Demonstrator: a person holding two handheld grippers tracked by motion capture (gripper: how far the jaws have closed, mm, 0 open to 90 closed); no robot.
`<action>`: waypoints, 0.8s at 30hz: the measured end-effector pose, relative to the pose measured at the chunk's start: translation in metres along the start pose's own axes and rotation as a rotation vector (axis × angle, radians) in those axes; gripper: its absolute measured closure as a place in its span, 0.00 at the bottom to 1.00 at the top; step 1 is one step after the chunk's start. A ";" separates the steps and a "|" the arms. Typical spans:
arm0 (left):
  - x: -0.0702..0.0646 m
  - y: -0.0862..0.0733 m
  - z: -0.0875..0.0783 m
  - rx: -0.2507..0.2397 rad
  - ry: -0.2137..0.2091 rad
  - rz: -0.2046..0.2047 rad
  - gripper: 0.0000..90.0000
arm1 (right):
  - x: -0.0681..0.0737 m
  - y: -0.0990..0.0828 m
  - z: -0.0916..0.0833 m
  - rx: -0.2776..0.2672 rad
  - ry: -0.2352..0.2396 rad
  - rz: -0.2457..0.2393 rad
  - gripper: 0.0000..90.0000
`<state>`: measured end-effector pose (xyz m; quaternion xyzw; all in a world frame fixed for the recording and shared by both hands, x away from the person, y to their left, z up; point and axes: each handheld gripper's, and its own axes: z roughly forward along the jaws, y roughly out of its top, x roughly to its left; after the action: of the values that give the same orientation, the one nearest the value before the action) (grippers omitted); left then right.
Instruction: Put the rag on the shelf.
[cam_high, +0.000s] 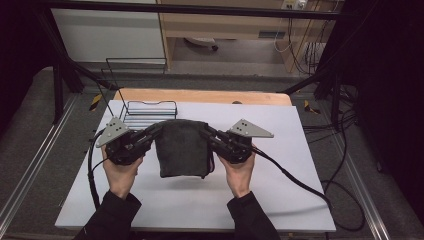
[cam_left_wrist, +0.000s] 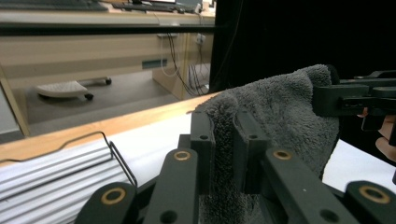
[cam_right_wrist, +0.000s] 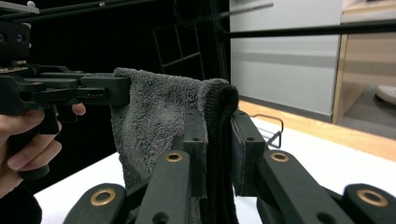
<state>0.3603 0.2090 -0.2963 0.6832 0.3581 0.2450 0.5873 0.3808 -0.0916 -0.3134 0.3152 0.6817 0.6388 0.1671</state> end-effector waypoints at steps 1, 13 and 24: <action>0.001 0.002 -0.001 -0.008 0.003 0.002 0.89 | 0.001 0.002 0.001 -0.009 0.000 -0.002 0.88; 0.013 0.019 -0.011 -0.086 0.028 -0.009 0.89 | 0.013 0.026 0.016 -0.072 -0.007 -0.039 0.88; 0.026 0.037 -0.024 -0.156 0.053 -0.023 0.89 | 0.027 0.049 0.034 -0.110 -0.012 -0.080 0.88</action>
<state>0.3661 0.2423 -0.2578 0.6243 0.3613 0.2835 0.6319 0.3927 -0.0489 -0.2654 0.2817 0.6566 0.6663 0.2137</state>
